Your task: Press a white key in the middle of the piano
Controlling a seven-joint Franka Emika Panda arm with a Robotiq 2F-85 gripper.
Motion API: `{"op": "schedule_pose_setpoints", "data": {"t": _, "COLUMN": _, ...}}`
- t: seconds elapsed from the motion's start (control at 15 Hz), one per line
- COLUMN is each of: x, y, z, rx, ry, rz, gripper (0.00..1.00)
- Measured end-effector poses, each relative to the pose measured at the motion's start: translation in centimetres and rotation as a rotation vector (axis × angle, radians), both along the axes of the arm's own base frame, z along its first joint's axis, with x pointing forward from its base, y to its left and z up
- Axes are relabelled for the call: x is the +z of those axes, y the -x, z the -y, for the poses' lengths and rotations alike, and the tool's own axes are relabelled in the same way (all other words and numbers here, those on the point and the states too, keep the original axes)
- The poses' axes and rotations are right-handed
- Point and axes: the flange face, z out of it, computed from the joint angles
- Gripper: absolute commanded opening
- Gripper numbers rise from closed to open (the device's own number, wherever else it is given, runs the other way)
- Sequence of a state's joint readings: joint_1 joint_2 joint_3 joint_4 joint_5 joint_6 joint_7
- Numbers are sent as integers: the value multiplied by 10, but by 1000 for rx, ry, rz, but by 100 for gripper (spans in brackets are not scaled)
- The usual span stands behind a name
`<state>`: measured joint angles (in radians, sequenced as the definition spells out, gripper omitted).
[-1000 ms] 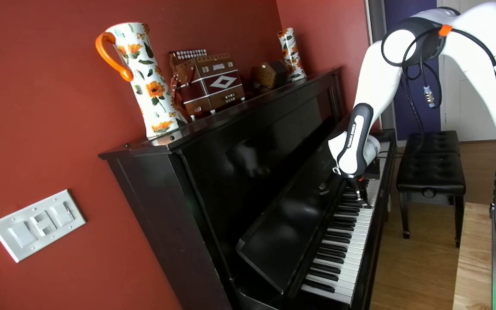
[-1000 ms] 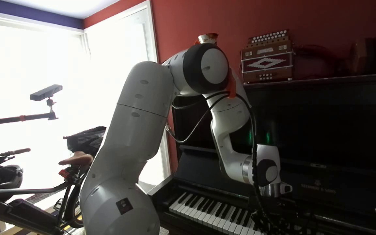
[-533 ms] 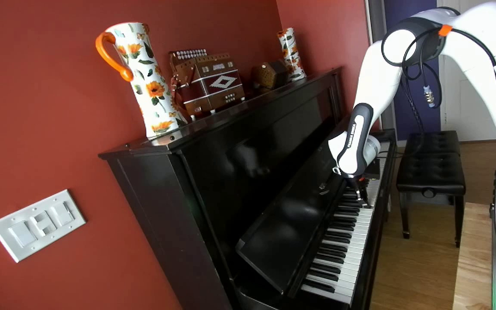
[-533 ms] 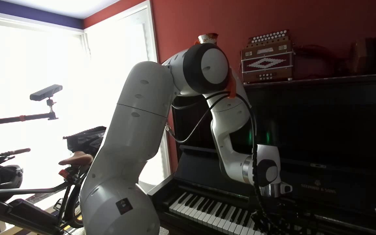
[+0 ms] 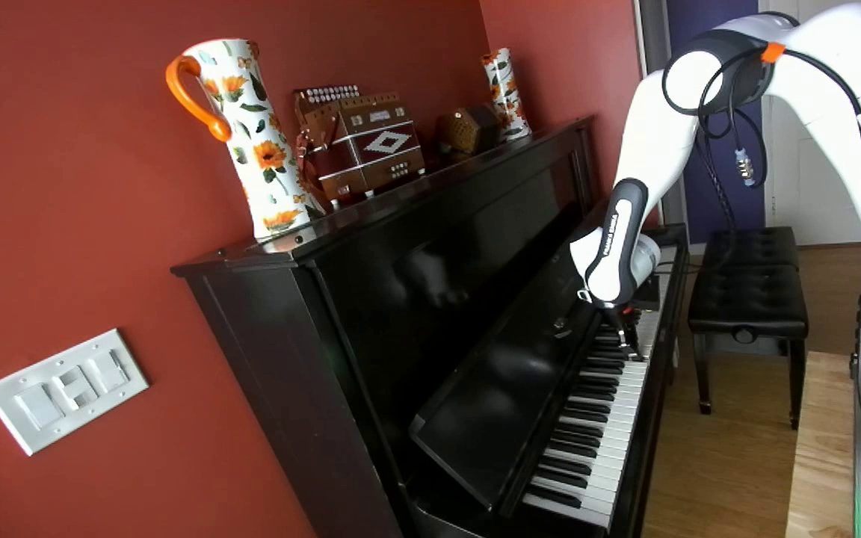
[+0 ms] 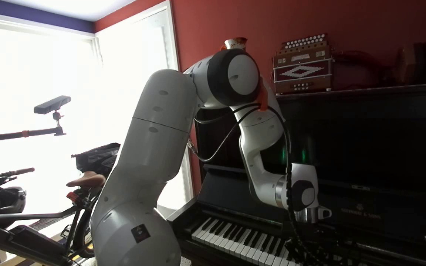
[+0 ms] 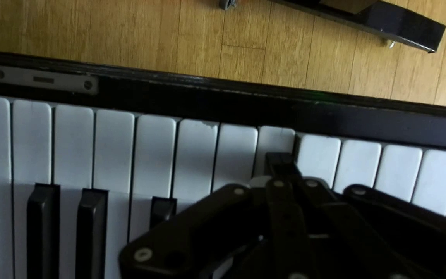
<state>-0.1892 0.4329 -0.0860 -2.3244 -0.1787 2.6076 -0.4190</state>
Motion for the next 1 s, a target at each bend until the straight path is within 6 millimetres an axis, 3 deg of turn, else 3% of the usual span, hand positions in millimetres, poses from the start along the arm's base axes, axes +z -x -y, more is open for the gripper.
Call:
{"op": "schedule_pose_setpoints", "data": {"t": 0.73, "x": 24, "y": -8, "z": 3, "rx": -1, "ry": 9, "rz": 47, "gripper": 0}}
{"op": "schedule_pose_setpoints", "data": {"t": 0.8, "x": 27, "y": -9, "z": 3, "rx": -1, "ry": 10, "rz": 53, "gripper": 26}}
{"op": "schedule_pose_setpoints", "data": {"t": 1.0, "x": 36, "y": -11, "z": 4, "rx": -2, "ry": 13, "rz": 69, "gripper": 40}}
